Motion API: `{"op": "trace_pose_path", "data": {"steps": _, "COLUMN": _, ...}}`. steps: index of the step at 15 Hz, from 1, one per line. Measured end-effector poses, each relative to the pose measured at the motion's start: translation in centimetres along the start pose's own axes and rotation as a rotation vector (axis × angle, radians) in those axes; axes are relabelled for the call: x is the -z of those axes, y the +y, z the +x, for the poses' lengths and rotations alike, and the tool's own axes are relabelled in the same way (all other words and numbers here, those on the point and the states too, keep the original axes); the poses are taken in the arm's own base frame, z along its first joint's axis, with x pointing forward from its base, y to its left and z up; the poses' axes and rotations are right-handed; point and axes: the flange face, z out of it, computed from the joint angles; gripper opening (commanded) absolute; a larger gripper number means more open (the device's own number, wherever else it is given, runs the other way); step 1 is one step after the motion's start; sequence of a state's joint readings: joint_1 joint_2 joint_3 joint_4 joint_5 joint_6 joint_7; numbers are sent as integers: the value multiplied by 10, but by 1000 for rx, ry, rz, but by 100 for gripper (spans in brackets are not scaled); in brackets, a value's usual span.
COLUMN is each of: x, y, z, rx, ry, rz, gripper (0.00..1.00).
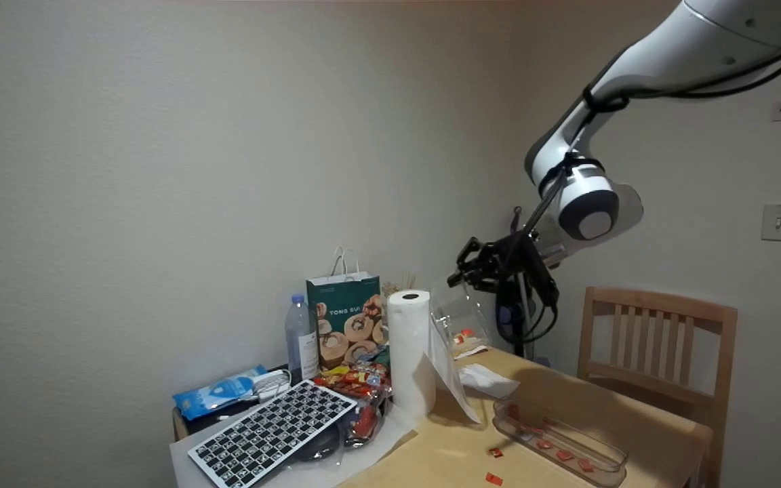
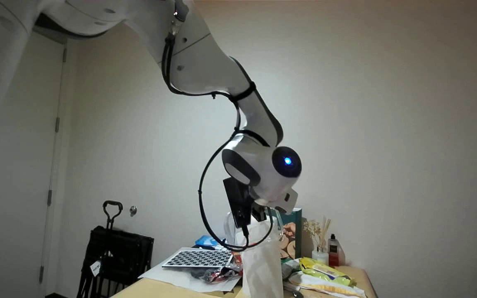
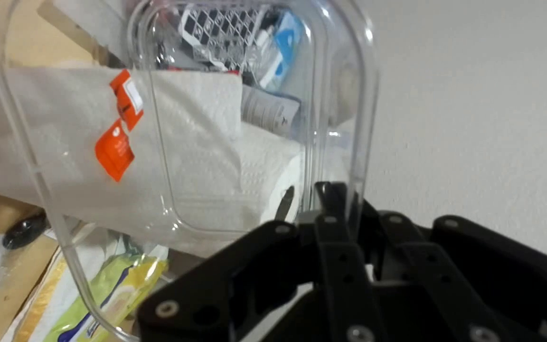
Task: Pour the contents of the bowl into the glass container
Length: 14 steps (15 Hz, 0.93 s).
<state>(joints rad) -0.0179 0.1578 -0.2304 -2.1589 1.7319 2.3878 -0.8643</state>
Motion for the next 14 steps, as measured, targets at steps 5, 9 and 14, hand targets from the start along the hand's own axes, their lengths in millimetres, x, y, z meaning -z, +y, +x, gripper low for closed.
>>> {"op": "trace_pose_path", "data": {"steps": 5, "x": -9, "y": -22, "z": -4, "rx": 28, "ry": -37, "rz": -58, "gripper": 7}}
{"op": "trace_pose_path", "data": {"steps": 9, "x": -9, "y": -15, "z": -2, "rx": 20, "ry": -34, "rz": -66, "gripper": 7}}
{"op": "trace_pose_path", "data": {"steps": 14, "x": -13, "y": -12, "z": -9, "rx": 14, "ry": -53, "rz": -78, "gripper": 2}}
